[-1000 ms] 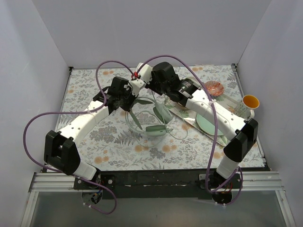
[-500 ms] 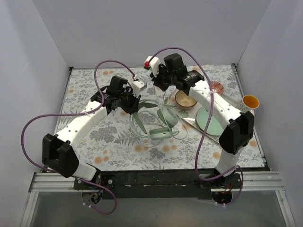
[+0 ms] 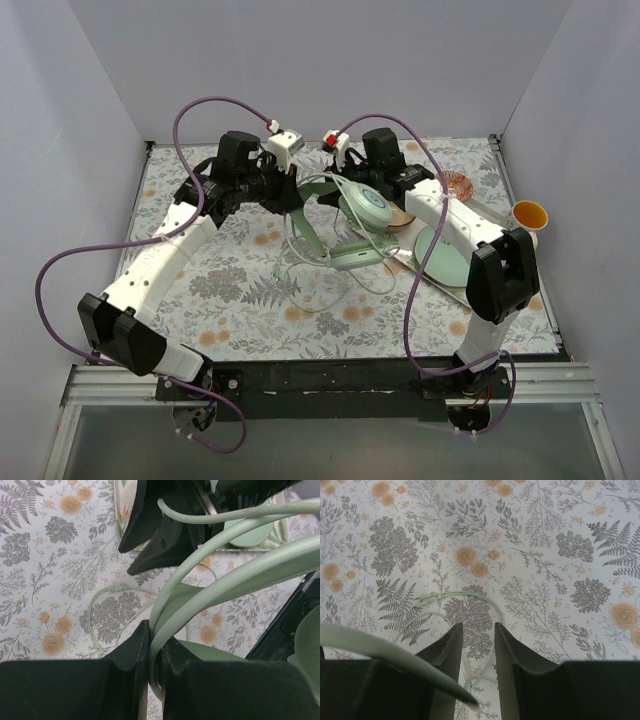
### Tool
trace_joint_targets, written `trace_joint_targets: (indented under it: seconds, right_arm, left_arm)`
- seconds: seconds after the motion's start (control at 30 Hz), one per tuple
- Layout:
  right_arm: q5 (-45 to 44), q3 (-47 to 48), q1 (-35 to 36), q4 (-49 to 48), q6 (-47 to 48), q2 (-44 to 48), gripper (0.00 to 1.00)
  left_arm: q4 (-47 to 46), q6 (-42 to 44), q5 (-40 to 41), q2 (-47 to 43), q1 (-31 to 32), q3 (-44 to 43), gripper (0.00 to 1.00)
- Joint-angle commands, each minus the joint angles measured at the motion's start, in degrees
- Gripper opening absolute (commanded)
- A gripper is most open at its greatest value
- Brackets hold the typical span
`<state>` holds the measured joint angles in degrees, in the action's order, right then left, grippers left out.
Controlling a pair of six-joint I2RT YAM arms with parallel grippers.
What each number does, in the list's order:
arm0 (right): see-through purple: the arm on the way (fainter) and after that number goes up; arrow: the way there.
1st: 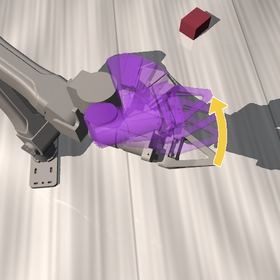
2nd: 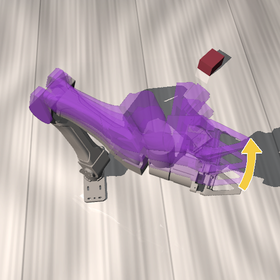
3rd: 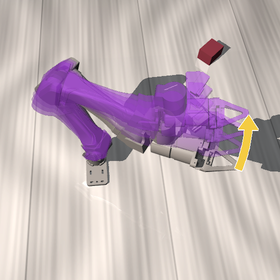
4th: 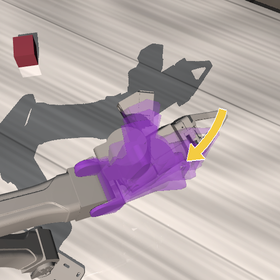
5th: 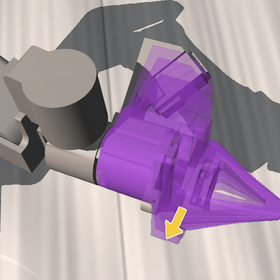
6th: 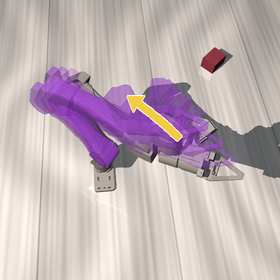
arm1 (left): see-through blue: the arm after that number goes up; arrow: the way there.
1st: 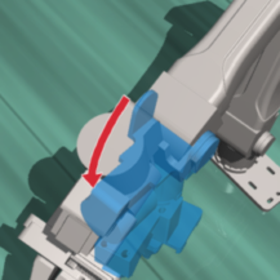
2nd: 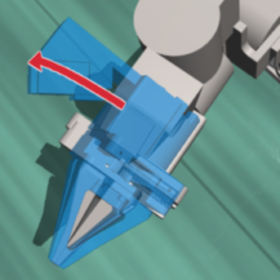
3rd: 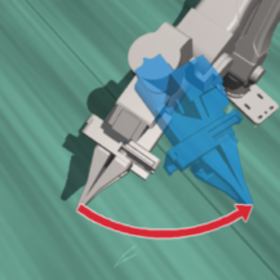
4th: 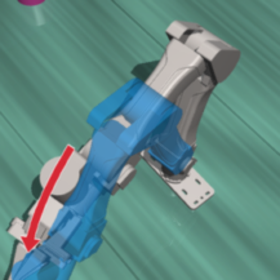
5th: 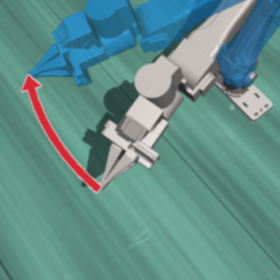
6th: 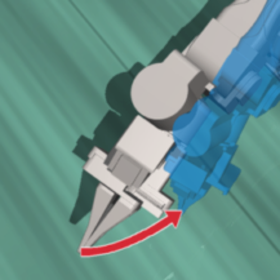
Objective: Wrap the headphones
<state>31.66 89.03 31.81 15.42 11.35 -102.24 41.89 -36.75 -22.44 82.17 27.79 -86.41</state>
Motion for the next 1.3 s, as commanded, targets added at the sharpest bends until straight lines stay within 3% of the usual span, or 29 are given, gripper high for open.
trace_joint_targets:
  seconds: [0.0,0.33,0.7,0.97,1.07,1.2,1.27]
  right_arm:
    - [9.03,-6.04,-0.52,-13.54,-5.1,4.06,0.42]
    - [6.49,-18.1,-0.61,-31.14,-12.58,4.5,0.5]
    - [2.18,-22.33,-0.96,-35.63,-13.82,-0.33,0.48]
    - [3.32,-25.4,-1.05,-37.22,-15.22,-2.18,0.06]
    - [2.89,-27.15,-1.05,-37.39,-16.01,-0.95,0.01]
    - [-0.89,-28.48,-0.44,-34.06,-16.72,1.51,0.01]
    - [-3.61,-27.87,0.88,-30.13,-16.02,2.65,0.01]
  left_arm:
    - [-1.28,-7.36,0.11,-2.63,-0.81,-5.69,0.0]
    - [-1.02,-10.53,11.09,-1.66,-2.39,-17.91,0.0]
    - [-0.58,-12.2,16.1,1.67,-2.74,-30.64,0.0]
    - [-2.86,-12.55,20.85,1.15,-3.27,-30.93,0.0]
    - [-4.97,-13.6,21.73,1.15,-5.02,-29.61,0.0]
    - [-8.4,-19.04,16.91,2.81,-14.31,-28.37,0.0]
    - [-8.93,-20.11,15.93,4.22,-15.92,-28.9,0.0]
